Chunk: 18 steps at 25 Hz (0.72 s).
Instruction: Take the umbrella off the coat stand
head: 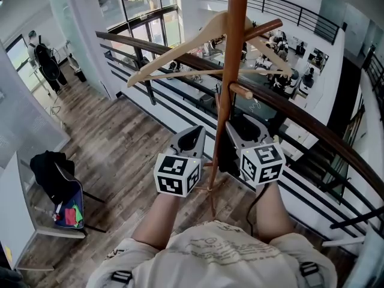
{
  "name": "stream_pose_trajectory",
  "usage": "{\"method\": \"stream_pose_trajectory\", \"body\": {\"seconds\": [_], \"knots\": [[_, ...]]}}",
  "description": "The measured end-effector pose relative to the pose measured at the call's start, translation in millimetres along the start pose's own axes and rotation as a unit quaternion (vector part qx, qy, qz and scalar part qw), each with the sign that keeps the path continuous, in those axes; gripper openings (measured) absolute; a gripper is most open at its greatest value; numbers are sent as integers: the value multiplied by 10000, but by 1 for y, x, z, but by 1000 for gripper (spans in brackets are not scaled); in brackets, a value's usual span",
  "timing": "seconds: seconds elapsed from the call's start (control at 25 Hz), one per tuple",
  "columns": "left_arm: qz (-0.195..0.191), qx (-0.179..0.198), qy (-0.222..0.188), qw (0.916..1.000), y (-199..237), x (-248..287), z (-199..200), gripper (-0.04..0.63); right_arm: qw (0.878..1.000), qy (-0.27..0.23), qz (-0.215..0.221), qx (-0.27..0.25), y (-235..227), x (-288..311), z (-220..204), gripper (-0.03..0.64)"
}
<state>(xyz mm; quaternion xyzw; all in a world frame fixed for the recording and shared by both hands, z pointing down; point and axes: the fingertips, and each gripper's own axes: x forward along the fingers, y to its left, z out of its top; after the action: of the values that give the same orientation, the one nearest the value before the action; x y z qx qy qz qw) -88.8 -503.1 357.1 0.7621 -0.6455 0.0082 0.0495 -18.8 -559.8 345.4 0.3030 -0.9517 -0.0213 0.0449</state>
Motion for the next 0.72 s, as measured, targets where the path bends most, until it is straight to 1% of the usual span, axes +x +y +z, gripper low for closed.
{"method": "stream_pose_trajectory", "body": {"seconds": [0.32, 0.52, 0.72], "knots": [[-85, 72, 53, 9999, -3, -3, 1, 5, 9992, -140, -368, 95, 0, -8, 4, 155], [-156, 103, 97, 9998, -3, -7, 1, 5, 9973, -379, -597, 176, -2, -19, 16, 155], [-283, 149, 78, 9995, -8, -11, 2, 5, 9954, -589, -709, 259, -1, -31, 30, 155]]}}
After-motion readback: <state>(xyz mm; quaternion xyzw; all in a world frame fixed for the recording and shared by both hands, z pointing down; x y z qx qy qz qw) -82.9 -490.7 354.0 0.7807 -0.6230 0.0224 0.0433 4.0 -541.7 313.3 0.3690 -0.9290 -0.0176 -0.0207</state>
